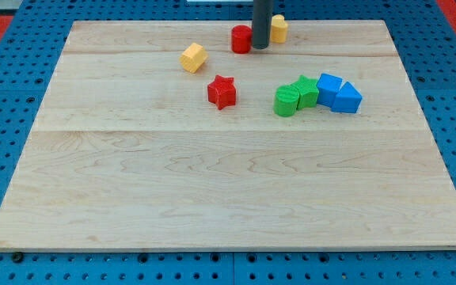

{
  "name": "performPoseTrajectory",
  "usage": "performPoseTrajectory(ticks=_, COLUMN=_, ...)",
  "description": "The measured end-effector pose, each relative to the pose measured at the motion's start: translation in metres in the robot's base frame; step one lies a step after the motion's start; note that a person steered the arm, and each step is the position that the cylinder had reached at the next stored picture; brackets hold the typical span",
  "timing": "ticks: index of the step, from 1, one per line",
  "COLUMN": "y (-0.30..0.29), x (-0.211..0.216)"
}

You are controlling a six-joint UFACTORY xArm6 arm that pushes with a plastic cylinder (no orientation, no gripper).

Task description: Move the red star diagonally bottom left to the yellow hexagon

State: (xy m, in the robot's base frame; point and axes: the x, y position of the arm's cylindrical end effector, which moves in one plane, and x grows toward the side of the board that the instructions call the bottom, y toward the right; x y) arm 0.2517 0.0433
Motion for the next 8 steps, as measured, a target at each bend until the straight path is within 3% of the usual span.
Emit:
performPoseTrajectory(ticks=2, y=-0.032, x=-0.023)
performPoseTrajectory(ticks=5, y=0.025, x=0.088)
performPoseTrajectory(ticks=6, y=-0.032, x=0.101)
performPoseTrajectory(ticks=8, y=-0.057, x=0.152)
